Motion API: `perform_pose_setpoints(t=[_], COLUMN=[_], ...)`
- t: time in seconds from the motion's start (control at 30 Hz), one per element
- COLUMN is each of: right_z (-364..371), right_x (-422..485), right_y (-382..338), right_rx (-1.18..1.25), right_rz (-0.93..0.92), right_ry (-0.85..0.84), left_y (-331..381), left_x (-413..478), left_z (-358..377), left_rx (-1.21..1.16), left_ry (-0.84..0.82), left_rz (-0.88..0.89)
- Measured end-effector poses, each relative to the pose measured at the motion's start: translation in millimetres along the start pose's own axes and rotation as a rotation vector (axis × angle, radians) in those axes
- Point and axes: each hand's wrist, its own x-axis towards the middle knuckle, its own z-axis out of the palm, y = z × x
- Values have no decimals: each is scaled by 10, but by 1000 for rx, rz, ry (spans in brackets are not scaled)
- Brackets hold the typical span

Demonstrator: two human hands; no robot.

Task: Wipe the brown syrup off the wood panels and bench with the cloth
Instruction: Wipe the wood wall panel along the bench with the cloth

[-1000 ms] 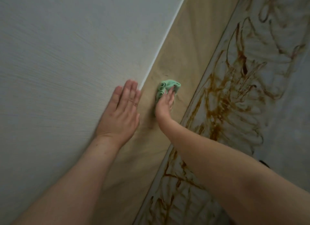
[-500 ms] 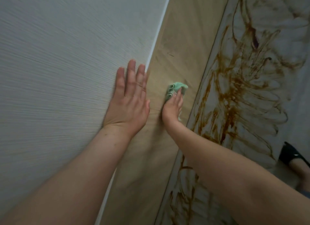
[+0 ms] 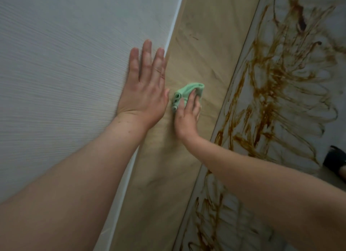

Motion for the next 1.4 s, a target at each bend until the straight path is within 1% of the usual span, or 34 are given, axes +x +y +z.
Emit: perform_pose_setpoints(t=[0.03,0.1,0.13,0.17,0.23,0.3,0.37,0.47,0.53,0.6,0.63,0.73,0.8,0.87,0.93,1.03,1.07,1.1,1.23,1.37,1.4], right_z=[67,106,67,31,-60,-154,-287,-482,-535,-479,-415,-274,-244,-279,-315,-567,-694,-803,-1138,-1426,-1461], right_x=[-244,-788,-900,-844,-421,27,420,973,1326,1595,1702,1969,2192,2380,2784,3010,2978,2931,3266,3747,3869], right_y=[136,433,557,622,551,400,316,374,506,822,1051,1885,2266,2294,2406,1817,1455,1139,625,256,280], right_rx=[-19,-73,-85,-90,-61,8,51,91,189,240,245,317,373,417,464,508,551,572,526,569,592], right_rz=[-1,-14,-10,7,114,226,264,254,322,412,449,635,737,791,822,853,844,806,628,472,417], right_ry=[-60,-235,-288,-301,-253,-181,-138,-52,46,135,154,197,222,276,341,322,283,236,156,257,277], left_y=[1,-6,3,20,57,93,134,214,267,303,302,297,303,291,287,285,288,286,289,292,291], left_x=[1,-13,-9,-3,80,275,565,828,872,898,907,918,935,928,920,919,935,936,974,986,983], left_z=[1,-35,-53,-63,-106,-125,-123,-83,-32,24,41,47,71,64,65,68,74,73,80,97,103], left_rx=[-2,-9,-24,-45,-128,-174,-198,-182,-168,-169,-172,-179,-178,-194,-221,-226,-243,-253,-290,-338,-339], left_ry=[-4,-24,-27,-27,-21,-5,5,-21,-16,-2,2,14,13,23,23,16,20,23,18,20,24], left_rz=[4,-8,-21,-35,-60,-45,-61,-119,-123,-106,-102,-84,-68,-61,-55,-51,-52,-52,-57,-57,-58])
